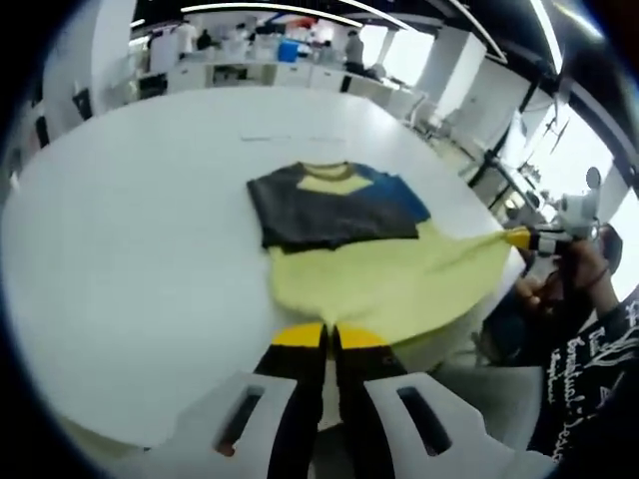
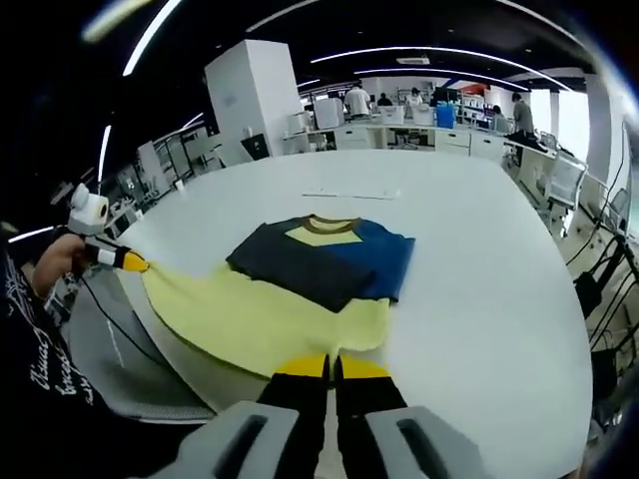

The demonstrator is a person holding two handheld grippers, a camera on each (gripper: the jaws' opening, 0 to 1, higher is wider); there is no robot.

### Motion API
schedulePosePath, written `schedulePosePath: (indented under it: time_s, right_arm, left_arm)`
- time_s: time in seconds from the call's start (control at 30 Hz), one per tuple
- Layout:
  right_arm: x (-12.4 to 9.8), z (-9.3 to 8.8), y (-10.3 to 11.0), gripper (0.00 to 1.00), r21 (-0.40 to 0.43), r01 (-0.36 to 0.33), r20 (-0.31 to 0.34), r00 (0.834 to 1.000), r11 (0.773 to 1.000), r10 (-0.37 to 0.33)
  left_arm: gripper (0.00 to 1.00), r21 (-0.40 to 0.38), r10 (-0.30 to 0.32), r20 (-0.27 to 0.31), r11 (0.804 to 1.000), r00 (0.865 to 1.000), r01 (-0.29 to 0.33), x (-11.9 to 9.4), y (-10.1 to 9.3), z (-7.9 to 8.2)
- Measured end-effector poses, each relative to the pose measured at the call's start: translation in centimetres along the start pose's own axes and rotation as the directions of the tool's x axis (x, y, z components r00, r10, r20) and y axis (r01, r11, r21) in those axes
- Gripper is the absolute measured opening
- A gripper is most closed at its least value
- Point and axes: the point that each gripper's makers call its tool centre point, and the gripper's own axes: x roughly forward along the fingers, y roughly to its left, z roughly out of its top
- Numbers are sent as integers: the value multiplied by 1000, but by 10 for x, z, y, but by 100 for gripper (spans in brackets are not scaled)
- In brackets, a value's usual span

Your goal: Fold the garment on the visible template until the final outline fits inside the template.

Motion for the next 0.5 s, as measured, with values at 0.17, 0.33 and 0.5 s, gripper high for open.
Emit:
schedulePosePath:
  time_s: [0.17,0.33,0.5]
  right_arm:
    - [1,16,-4,0,-7,22,31,999,1000,-22]
    - [1,30,-7,0,-16,34,59,998,999,-33]
    - [5,41,-11,0,-38,40,69,997,998,-37]
  left_arm:
    - [0,5,2,28,1000,1000,-2,-2,0,16]
    - [0,8,4,56,1000,998,-5,-2,0,32]
    - [0,23,6,75,1000,997,-8,1,0,46]
